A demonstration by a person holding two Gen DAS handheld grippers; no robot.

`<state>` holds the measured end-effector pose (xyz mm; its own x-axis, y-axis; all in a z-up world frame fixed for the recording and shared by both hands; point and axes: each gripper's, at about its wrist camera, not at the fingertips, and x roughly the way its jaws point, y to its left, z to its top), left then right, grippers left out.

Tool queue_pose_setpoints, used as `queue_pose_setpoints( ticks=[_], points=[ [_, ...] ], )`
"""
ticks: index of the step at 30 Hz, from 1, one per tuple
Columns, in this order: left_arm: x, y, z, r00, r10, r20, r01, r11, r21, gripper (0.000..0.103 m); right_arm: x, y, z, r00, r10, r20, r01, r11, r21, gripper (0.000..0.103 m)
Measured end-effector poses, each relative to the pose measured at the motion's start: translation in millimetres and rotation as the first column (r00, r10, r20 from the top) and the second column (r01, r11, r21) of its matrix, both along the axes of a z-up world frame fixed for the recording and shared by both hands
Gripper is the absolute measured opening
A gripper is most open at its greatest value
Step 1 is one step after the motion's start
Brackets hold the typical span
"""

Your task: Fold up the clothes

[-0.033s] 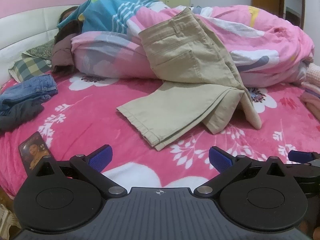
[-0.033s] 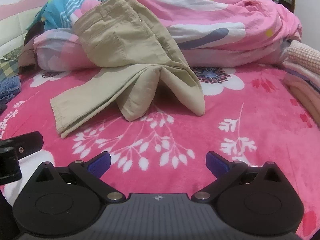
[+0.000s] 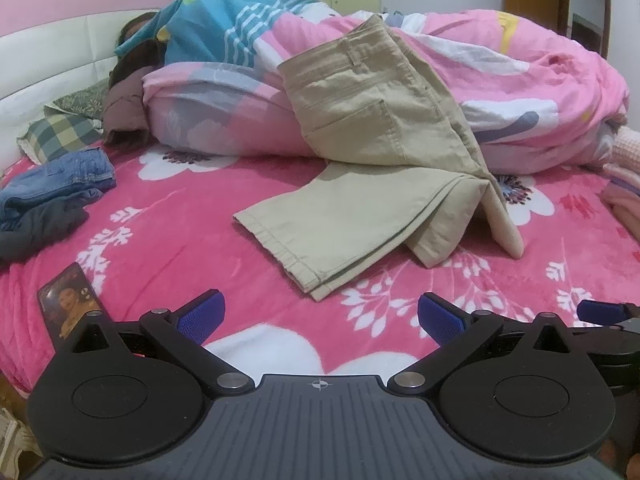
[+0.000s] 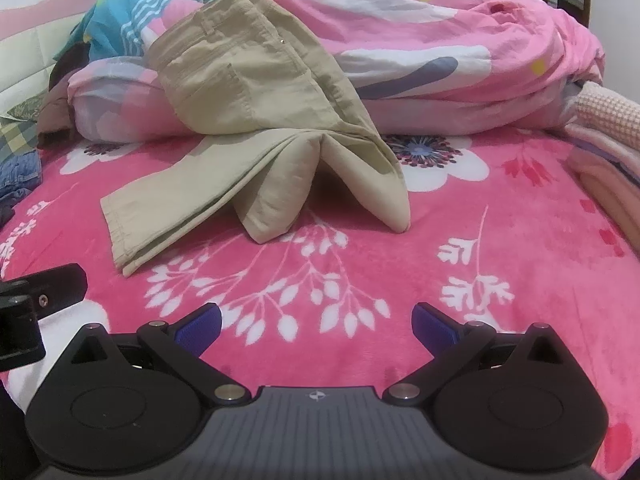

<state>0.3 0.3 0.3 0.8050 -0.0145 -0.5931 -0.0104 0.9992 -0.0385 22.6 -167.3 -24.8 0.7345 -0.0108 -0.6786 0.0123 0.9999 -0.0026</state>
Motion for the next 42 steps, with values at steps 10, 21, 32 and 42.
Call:
queue_pose_setpoints(
  ticks=[10, 21, 32, 42],
  points=[
    [-2, 4, -1, 0.999, 0.002, 0.032, -0.003, 1.000, 0.009, 0.103, 0, -2, 8, 1.000, -0.010, 0.009, 0.010, 1.000, -0.006, 0.103],
    [1, 3, -7, 0.999, 0.037, 0.013, -0.038, 0.998, 0.045, 0.103, -1, -12, 11, 0.999, -0.038, 0.033, 0.039, 0.999, -0.016, 0.103],
    [3, 4, -6, 0.999, 0.046, -0.017, -0.045, 0.999, 0.028, 0.103, 0, -13, 12, 0.999, -0.045, 0.027, 0.046, 0.999, -0.018, 0.103],
    [5, 4, -6, 0.999, 0.043, -0.032, -0.042, 0.999, 0.025, 0.103, 1, -10, 11, 0.999, -0.037, 0.020, 0.038, 0.999, -0.007, 0.103]
  ],
)
